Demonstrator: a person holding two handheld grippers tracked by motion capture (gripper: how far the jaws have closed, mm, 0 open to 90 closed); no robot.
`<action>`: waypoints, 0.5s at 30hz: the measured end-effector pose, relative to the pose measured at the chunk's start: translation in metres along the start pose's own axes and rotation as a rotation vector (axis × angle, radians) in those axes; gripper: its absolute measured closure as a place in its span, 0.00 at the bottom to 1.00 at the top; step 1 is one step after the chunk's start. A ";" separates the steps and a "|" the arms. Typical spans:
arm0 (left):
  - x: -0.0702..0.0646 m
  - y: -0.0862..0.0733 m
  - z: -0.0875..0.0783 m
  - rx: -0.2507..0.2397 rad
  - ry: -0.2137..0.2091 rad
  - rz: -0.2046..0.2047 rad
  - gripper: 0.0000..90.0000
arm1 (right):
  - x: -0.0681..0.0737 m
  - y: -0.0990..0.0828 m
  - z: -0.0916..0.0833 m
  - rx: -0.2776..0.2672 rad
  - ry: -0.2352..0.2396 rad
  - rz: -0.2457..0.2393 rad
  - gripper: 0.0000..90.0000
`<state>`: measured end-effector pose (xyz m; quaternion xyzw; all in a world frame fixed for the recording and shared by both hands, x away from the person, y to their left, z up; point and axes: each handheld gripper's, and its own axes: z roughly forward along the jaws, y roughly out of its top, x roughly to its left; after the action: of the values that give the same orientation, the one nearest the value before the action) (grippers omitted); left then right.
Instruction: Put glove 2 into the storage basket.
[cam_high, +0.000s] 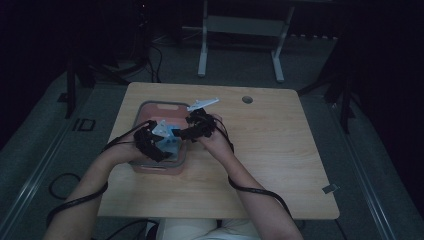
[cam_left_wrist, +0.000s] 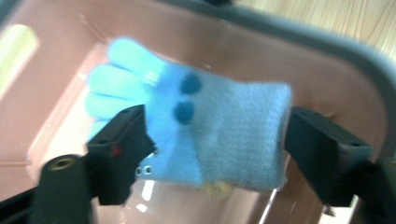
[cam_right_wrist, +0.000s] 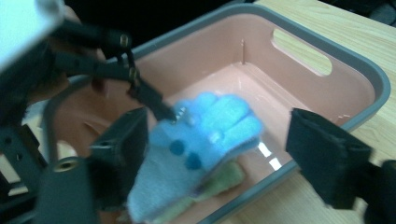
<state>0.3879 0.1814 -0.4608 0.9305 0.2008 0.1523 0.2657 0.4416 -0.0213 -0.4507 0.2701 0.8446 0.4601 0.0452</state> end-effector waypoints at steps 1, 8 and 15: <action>0.001 0.000 -0.003 -0.010 0.002 -0.015 0.17 | 0.000 0.000 -0.003 -0.010 0.007 0.001 0.22; -0.011 0.011 -0.015 -0.149 0.044 -0.053 0.02 | 0.001 -0.006 -0.018 -0.054 0.013 -0.011 0.19; -0.023 0.026 -0.020 -0.222 -0.002 -0.064 0.02 | 0.000 -0.019 -0.037 -0.033 0.009 -0.066 0.17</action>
<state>0.3676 0.1594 -0.4341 0.8886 0.2122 0.1639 0.3721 0.4216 -0.0569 -0.4448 0.2393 0.8456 0.4734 0.0608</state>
